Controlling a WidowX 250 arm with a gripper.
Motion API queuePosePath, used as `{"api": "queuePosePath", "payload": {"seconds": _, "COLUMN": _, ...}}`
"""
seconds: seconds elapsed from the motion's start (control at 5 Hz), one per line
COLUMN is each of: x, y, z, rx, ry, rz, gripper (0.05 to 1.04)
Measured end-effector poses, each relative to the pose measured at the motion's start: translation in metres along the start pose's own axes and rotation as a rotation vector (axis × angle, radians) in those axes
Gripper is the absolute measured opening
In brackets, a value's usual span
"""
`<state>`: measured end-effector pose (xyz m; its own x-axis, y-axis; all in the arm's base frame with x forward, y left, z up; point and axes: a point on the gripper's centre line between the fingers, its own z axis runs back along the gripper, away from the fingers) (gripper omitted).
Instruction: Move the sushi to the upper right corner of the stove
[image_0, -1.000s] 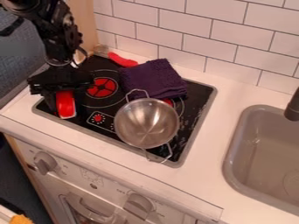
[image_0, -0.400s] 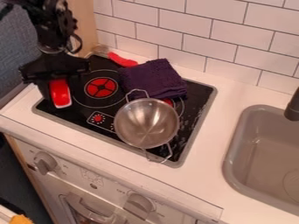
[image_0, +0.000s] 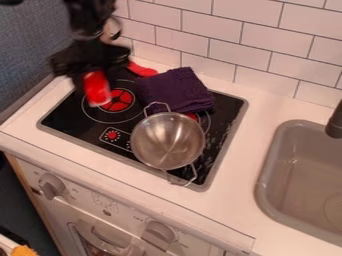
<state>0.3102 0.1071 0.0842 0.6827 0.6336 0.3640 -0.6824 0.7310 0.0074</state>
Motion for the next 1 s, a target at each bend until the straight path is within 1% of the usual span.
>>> {"api": "queuePosePath", "payload": {"seconds": 0.2, "x": -0.007, "y": -0.048, "z": 0.016, "rx": -0.096, "ry": -0.019, "rz": -0.083, "gripper": 0.588}}
{"api": "queuePosePath", "payload": {"seconds": 0.4, "x": -0.021, "y": -0.097, "z": 0.025, "rx": -0.193, "ry": -0.008, "rz": -0.178, "gripper": 0.588}}
{"api": "queuePosePath", "payload": {"seconds": 0.6, "x": -0.031, "y": -0.135, "z": 0.017, "rx": -0.255, "ry": 0.003, "rz": -0.254, "gripper": 0.588}}
{"api": "queuePosePath", "payload": {"seconds": 0.8, "x": -0.041, "y": -0.161, "z": -0.003, "rx": -0.269, "ry": 0.017, "rz": -0.316, "gripper": 0.588}}
{"api": "queuePosePath", "payload": {"seconds": 1.0, "x": -0.052, "y": -0.179, "z": -0.014, "rx": -0.299, "ry": 0.009, "rz": -0.362, "gripper": 0.588}}
